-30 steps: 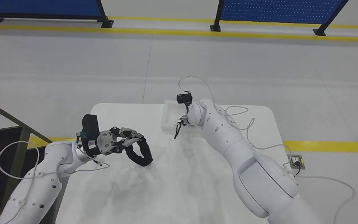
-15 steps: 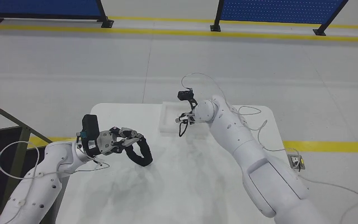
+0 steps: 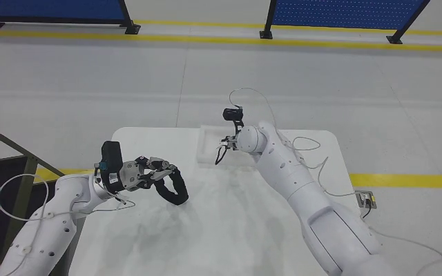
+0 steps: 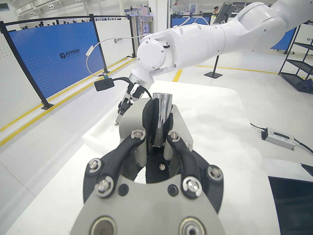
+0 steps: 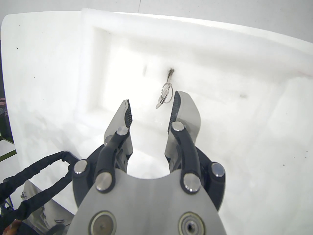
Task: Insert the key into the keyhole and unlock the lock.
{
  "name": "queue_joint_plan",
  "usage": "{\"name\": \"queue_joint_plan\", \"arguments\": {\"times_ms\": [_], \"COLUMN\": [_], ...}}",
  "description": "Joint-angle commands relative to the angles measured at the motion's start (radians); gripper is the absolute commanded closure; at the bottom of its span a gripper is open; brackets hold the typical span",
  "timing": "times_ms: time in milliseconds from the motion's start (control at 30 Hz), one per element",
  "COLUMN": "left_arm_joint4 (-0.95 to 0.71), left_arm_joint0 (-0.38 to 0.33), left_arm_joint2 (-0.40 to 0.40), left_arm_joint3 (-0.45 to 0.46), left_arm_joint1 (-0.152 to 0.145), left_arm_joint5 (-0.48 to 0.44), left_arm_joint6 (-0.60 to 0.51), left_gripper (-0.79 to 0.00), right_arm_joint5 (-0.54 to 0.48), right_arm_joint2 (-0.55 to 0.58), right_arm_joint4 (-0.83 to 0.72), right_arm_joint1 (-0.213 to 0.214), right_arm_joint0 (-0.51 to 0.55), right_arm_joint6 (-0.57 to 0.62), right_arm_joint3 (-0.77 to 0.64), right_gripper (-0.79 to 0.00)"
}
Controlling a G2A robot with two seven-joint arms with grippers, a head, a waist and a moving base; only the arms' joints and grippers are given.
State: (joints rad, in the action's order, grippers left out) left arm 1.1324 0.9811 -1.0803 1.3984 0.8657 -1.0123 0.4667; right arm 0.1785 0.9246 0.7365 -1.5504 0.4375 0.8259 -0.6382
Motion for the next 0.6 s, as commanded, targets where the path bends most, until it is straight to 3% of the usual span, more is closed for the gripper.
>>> {"name": "queue_joint_plan", "arguments": {"times_ms": [0,367,567], "left_arm_joint4": [0.0,0.0,0.0], "left_arm_joint0": [0.0,0.0,0.0], "left_arm_joint2": [0.0,0.0,0.0], "left_arm_joint3": [0.0,0.0,0.0], "left_arm_joint1": [0.0,0.0,0.0], "left_arm_joint5": [0.0,0.0,0.0], "left_arm_joint6": [0.0,0.0,0.0], "left_gripper": [0.0,0.0,0.0], "right_arm_joint5": [0.02,0.075,0.085], "right_arm_joint2": [-0.001,-0.009,-0.015], "right_arm_joint4": [-0.003,-0.043,-0.07], "right_arm_joint1": [-0.003,-0.036,-0.058], "right_arm_joint0": [0.001,-0.003,-0.015], "right_arm_joint6": [-0.006,-0.127,-0.184], "right_arm_joint3": [0.003,0.082,0.134], "right_gripper": [-0.345,-0.283,-0.292]}}
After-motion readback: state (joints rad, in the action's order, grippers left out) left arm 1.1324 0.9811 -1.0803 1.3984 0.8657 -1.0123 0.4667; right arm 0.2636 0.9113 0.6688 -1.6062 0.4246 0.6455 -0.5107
